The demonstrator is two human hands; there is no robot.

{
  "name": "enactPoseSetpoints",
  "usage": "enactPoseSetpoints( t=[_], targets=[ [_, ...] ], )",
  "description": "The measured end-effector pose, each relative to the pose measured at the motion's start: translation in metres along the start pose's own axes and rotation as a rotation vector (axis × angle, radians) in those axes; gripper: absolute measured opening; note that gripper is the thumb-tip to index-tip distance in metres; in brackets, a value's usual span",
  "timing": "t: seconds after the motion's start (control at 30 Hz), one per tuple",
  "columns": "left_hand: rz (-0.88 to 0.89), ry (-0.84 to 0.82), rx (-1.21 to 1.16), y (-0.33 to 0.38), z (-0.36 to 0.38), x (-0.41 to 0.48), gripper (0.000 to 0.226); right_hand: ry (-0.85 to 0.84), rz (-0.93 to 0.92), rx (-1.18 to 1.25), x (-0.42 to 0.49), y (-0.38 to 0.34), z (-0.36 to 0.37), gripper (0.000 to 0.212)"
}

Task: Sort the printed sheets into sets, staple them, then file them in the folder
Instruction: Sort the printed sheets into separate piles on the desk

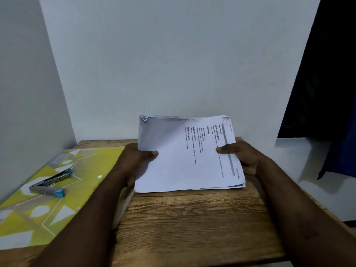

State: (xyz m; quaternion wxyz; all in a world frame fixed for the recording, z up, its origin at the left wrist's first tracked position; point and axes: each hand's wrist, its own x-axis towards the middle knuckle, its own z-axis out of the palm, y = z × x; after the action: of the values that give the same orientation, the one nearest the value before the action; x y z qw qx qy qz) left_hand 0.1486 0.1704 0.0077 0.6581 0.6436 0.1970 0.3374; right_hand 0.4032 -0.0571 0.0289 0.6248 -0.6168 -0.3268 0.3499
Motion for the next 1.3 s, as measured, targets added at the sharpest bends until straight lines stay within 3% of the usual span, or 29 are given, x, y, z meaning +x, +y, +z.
enactPoseSetpoints(
  t=[0.13,0.23,0.37,0.43,0.5,0.6,0.67,0.8,0.9,0.97,1.1,1.2,1.3],
  targets=[
    [0.084,0.081,0.052,0.004,0.003,-0.001,0.005,0.161,-0.115,-0.071,0.004,-0.003,0.016,0.031],
    [0.2,0.188,0.139,0.012,0.008,-0.001,0.01,0.301,-0.29,-0.028,0.006,-0.007,0.026,0.026],
    [0.313,0.285,0.149,0.018,0.014,0.001,0.005,0.382,-0.483,-0.031,0.009,-0.007,0.038,0.027],
    [0.299,0.296,0.143,0.019,0.015,0.001,0.017,0.397,-0.523,-0.039,0.01,-0.006,0.042,0.027],
    [0.228,0.266,0.167,0.014,0.015,0.001,0.034,0.374,-0.496,-0.031,0.011,-0.001,0.044,0.026],
    [0.091,0.195,0.2,-0.003,0.021,-0.003,0.017,0.366,-0.354,-0.044,0.014,0.015,0.047,0.021],
    [0.034,0.198,0.197,-0.009,0.028,-0.008,0.018,0.434,-0.296,-0.059,0.017,0.023,0.05,0.018],
    [0.103,0.305,0.319,-0.013,0.038,-0.003,0.037,0.505,-0.325,-0.141,0.018,0.021,0.059,0.012],
    [0.164,0.365,0.263,-0.011,0.039,0.001,0.045,0.541,-0.405,-0.157,0.015,0.013,0.064,0.014],
    [0.209,0.392,0.329,-0.007,0.038,0.001,0.043,0.568,-0.429,-0.142,0.016,0.014,0.063,0.02],
    [0.124,0.349,0.434,-0.013,0.039,0.0,0.047,0.55,-0.279,-0.236,0.021,0.027,0.065,0.026],
    [0.163,0.357,0.386,-0.011,0.04,-0.001,0.033,0.565,-0.321,-0.201,0.02,0.023,0.067,0.016],
    [0.185,0.371,0.408,-0.009,0.041,-0.002,0.034,0.557,-0.326,-0.206,0.021,0.023,0.07,0.024]
  ],
)
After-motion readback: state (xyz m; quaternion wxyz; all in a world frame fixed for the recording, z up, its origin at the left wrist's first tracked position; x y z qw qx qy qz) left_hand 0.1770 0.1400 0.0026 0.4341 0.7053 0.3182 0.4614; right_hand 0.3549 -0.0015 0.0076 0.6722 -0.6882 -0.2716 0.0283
